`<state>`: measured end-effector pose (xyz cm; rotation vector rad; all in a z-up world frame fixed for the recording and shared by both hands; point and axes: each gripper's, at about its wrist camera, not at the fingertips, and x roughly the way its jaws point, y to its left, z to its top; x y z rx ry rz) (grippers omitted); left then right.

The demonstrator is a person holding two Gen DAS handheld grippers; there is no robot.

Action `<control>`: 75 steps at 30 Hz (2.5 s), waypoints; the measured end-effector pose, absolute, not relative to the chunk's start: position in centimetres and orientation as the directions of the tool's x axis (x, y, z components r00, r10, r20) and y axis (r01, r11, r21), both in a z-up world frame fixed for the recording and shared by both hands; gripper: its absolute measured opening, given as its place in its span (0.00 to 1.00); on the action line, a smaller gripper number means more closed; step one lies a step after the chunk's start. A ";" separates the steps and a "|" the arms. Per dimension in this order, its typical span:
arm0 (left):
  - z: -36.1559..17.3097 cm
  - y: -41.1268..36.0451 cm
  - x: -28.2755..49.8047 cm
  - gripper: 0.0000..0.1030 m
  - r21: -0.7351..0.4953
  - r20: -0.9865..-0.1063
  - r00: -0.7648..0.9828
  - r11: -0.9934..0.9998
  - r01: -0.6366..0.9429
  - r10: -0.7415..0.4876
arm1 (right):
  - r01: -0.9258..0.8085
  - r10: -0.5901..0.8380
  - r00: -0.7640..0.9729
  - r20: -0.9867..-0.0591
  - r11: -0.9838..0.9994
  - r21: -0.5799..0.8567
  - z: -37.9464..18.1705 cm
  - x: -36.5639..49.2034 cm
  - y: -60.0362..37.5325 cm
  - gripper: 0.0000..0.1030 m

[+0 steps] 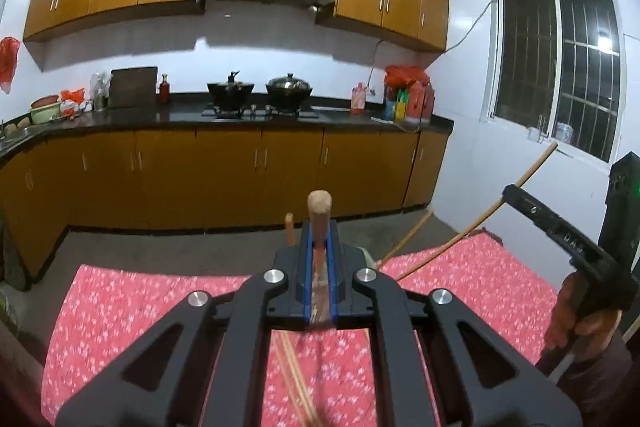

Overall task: Organize utensils
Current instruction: 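Lift both held chopsticks upright and carry them over the utensil holder, then open both grippers to drop the chopsticks into the holder, then lower the right gripper onto another chopstick and close on it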

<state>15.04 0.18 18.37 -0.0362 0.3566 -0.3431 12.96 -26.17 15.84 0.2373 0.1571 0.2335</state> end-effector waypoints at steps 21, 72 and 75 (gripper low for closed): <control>13.4 -3.8 24.2 0.07 -0.055 -0.516 0.807 0.951 0.305 -0.288 | -0.157 0.202 0.938 -0.281 0.972 0.177 11.0 21.2 -22.4 0.07; -7.8 2.5 17.2 0.17 -0.249 -0.750 0.607 0.963 0.107 -0.262 | 0.074 0.088 0.635 -0.767 0.982 0.174 -9.6 18.4 -26.3 0.07; -8.1 1.7 17.3 0.17 -0.248 -0.755 0.597 0.961 0.124 -0.272 | 0.119 0.066 0.636 -0.769 0.976 0.182 -9.6 18.3 -27.7 0.07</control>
